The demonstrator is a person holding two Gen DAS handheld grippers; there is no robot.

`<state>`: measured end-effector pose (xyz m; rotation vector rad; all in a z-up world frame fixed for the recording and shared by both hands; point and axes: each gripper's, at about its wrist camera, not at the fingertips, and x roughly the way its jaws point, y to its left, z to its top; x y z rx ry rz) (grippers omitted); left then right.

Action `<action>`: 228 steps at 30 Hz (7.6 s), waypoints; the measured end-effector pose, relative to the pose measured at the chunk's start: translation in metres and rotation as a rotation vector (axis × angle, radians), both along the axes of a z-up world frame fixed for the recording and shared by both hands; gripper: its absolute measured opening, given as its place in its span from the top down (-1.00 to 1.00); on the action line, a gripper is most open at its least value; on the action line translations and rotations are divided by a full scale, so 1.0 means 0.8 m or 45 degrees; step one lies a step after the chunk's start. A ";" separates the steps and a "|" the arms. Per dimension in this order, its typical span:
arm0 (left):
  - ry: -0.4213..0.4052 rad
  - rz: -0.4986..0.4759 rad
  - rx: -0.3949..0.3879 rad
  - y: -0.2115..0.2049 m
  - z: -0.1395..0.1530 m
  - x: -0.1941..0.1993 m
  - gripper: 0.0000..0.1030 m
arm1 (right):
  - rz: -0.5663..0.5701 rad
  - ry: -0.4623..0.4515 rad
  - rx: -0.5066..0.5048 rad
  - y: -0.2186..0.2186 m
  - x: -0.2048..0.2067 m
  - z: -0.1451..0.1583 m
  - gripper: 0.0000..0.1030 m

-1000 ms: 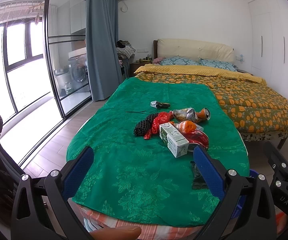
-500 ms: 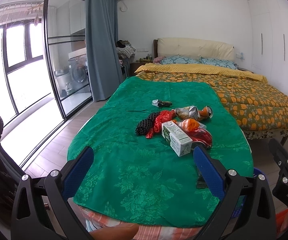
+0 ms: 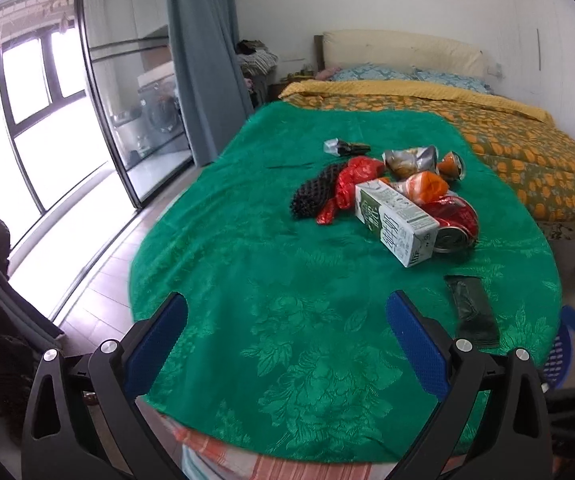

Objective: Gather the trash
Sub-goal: 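Reach the left tool to the milk carton while the right tool reaches the black packet, then close the left tool on the milk carton while the right tool grasps the black packet, then carry both items over the blue wastebasket and open both tools, then return both tools to the trash pile on the green cloth, then grasp the black rope bundle with the left tool while the right tool grasps the red can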

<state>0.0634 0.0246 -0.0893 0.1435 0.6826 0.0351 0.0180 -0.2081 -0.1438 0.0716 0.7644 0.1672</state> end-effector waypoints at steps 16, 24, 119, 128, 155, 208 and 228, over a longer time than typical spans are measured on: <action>0.165 -0.318 -0.095 -0.095 -0.027 0.137 -0.92 | 0.038 0.128 -0.077 0.020 0.076 -0.041 -0.39; 0.247 -0.218 -0.108 -0.076 -0.058 0.177 -0.92 | 0.007 0.124 -0.082 0.004 0.077 -0.040 -0.41; 0.661 -0.989 -0.302 -0.526 -0.175 0.072 -0.53 | -0.590 0.395 0.284 -0.464 0.046 -0.093 0.06; 0.460 -1.051 -0.372 -0.504 -0.113 0.051 -0.89 | -0.650 0.230 0.287 -0.470 0.026 -0.046 -0.35; 0.266 -0.445 -0.137 -0.085 -0.079 0.081 -0.89 | 0.017 0.013 -0.147 -0.093 0.053 -0.010 -0.76; 0.372 -0.361 -0.350 0.104 -0.091 0.174 -0.57 | 0.174 0.146 -0.129 0.035 0.140 -0.047 -0.80; 0.386 -0.531 -0.130 0.081 -0.101 0.212 -0.79 | 0.468 0.110 -0.235 0.001 0.200 0.001 -0.85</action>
